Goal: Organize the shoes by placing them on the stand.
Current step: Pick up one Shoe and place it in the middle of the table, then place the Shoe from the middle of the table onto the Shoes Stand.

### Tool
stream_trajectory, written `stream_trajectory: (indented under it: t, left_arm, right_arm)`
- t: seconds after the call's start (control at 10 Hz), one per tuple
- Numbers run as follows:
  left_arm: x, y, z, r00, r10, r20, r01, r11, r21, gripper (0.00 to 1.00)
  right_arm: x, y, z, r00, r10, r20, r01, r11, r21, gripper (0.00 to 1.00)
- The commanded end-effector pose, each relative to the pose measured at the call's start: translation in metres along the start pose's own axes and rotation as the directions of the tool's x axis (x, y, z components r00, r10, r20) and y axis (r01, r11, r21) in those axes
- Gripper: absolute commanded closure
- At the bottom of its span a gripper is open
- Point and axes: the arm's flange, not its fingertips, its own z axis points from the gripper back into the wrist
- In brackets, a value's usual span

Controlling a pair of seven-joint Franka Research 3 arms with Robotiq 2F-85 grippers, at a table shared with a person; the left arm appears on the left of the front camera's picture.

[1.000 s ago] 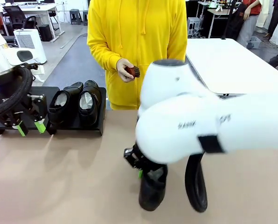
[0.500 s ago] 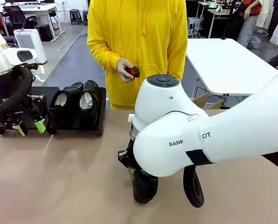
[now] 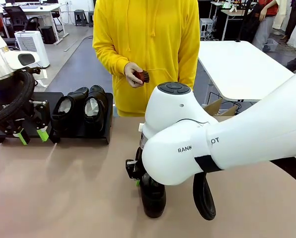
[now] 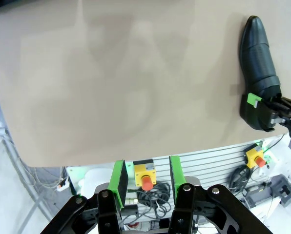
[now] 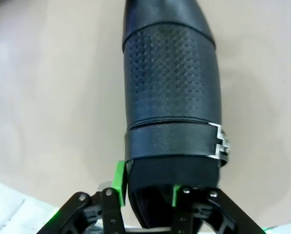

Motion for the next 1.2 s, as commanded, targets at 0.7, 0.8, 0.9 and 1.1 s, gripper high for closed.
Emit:
stream_trajectory:
  t: [0.7,0.8,0.9,1.1]
  left_arm:
    - [-0.001,0.003,0.001,1.000,-0.009,-0.002,0.009,1.000,-0.001,0.52]
    - [-0.001,0.003,0.001,1.000,-0.009,-0.002,0.009,1.000,-0.001,0.52]
    - [-0.001,0.003,0.001,1.000,-0.009,-0.002,0.009,1.000,-0.001,0.52]
    - [-0.001,0.003,0.001,1.000,-0.009,-0.002,0.009,1.000,-0.001,0.52]
  right_arm:
    - [-0.005,-0.018,0.084,0.989,-0.082,-0.122,0.097,0.987,0.128,0.00]
    - [-0.005,-0.018,0.084,0.989,-0.082,-0.122,0.097,0.987,0.128,0.00]
    - [-0.005,-0.018,0.084,0.989,-0.082,-0.122,0.097,0.987,0.128,0.00]
    - [-0.005,-0.018,0.084,0.989,-0.082,-0.122,0.097,0.987,0.128,0.00]
